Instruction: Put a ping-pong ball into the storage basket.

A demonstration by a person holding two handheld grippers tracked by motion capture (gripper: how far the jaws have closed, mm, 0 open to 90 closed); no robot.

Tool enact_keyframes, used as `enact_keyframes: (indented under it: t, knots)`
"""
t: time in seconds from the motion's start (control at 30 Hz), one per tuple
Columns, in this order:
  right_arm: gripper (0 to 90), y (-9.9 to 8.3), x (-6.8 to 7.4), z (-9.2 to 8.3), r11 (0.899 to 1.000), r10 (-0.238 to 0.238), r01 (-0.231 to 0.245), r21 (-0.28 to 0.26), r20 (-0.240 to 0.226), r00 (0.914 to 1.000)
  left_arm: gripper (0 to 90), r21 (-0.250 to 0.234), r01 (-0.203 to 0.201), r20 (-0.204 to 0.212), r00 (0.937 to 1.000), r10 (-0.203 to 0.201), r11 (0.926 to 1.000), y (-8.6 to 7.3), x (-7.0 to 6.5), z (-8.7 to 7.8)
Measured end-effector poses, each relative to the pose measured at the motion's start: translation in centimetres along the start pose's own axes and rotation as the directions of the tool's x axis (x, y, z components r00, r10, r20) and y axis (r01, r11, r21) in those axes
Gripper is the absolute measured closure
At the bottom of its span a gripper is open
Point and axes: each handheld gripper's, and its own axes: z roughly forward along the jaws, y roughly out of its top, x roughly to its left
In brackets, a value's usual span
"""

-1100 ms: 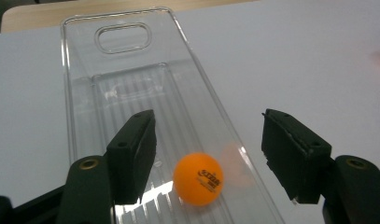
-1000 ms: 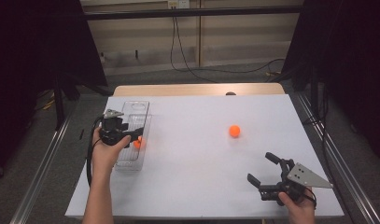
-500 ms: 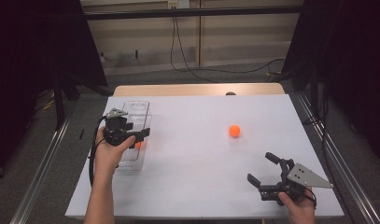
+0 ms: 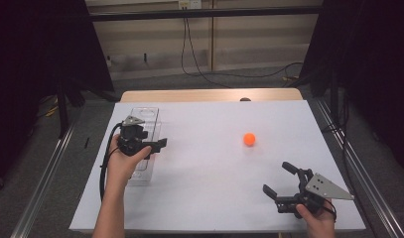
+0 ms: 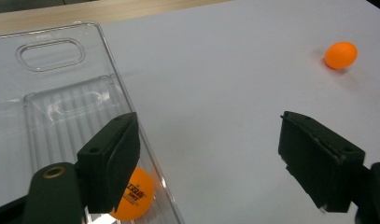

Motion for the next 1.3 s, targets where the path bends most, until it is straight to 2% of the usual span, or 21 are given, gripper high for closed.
enact_keyframes:
  t: [0.77,1.3]
  knots:
    - [1.5,0.0,0.0,0.0,1.0,-0.002,0.002,0.003,-0.002,1.0,13.6,0.014,-0.024,0.03,0.9993,0.023,0.9996,0.1,-1.7,1.3]
    - [1.5,0.0,0.0,0.0,1.0,0.002,-0.002,0.0,0.001,1.0,12.5,0.023,-0.052,0.051,0.9974,0.05,0.9984,0.1,-3.0,2.4]
